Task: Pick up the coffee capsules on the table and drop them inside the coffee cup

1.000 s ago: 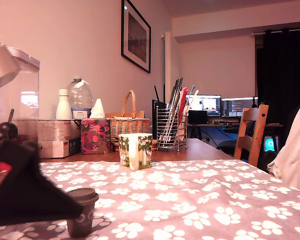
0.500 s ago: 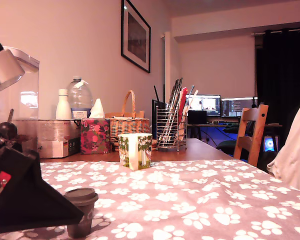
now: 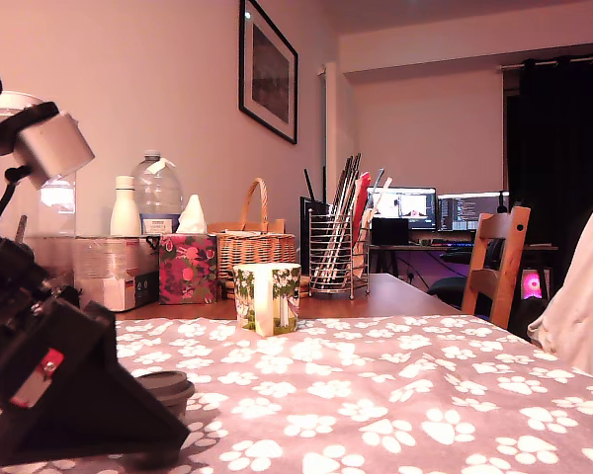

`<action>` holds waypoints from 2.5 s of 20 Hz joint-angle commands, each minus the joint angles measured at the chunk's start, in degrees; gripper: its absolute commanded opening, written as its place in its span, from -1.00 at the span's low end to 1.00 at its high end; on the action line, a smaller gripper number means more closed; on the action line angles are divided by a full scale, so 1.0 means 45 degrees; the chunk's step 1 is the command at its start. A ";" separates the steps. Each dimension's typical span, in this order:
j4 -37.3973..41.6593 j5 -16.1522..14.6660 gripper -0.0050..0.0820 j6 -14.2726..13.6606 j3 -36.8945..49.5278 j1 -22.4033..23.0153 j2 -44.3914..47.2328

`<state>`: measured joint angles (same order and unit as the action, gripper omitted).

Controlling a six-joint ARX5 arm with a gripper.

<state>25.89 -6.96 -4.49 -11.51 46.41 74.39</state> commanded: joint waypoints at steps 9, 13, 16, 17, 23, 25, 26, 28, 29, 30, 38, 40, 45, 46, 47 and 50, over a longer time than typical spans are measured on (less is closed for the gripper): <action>0.0029 -0.0015 -0.35 -0.0102 -0.0117 0.0019 0.0141; 0.0024 -0.0015 -0.36 -0.0097 -0.0117 0.0019 0.0141; 0.0034 -0.0010 -0.48 -0.0107 -0.0117 0.0019 0.0136; 0.0044 -0.0010 -0.48 -0.0107 -0.0117 0.0010 0.0136; 0.0374 0.0005 -0.56 -0.0121 -0.0117 -0.0039 0.0117; 0.0525 0.0087 -0.64 -0.0126 -0.0121 -0.0121 0.0112; 0.0573 0.0087 -0.66 -0.0121 -0.0121 -0.0175 0.0112; 0.0704 0.0092 -0.67 -0.0117 -0.0121 -0.0262 0.0112; 0.0845 0.0131 -0.67 -0.0112 -0.0121 -0.0321 0.0112; 0.1020 0.0223 -0.67 -0.0107 -0.0121 -0.0393 0.0107; 0.2958 0.0277 -0.67 0.0656 -0.0121 -0.1472 0.0107; 0.3410 0.0277 -0.67 0.0758 -0.0121 -0.1875 0.0107; 0.4391 0.0214 -0.67 0.1151 -0.0121 -0.3254 0.0112; 0.4561 0.0165 -0.67 0.1277 -0.0121 -0.3526 0.0112; 0.4736 0.0058 -0.67 0.1277 -0.0121 -0.3813 0.0112; 0.5255 -0.0408 -0.67 0.1715 -0.0121 -0.4556 0.0112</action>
<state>48.62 -8.16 2.57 -11.68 26.33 74.39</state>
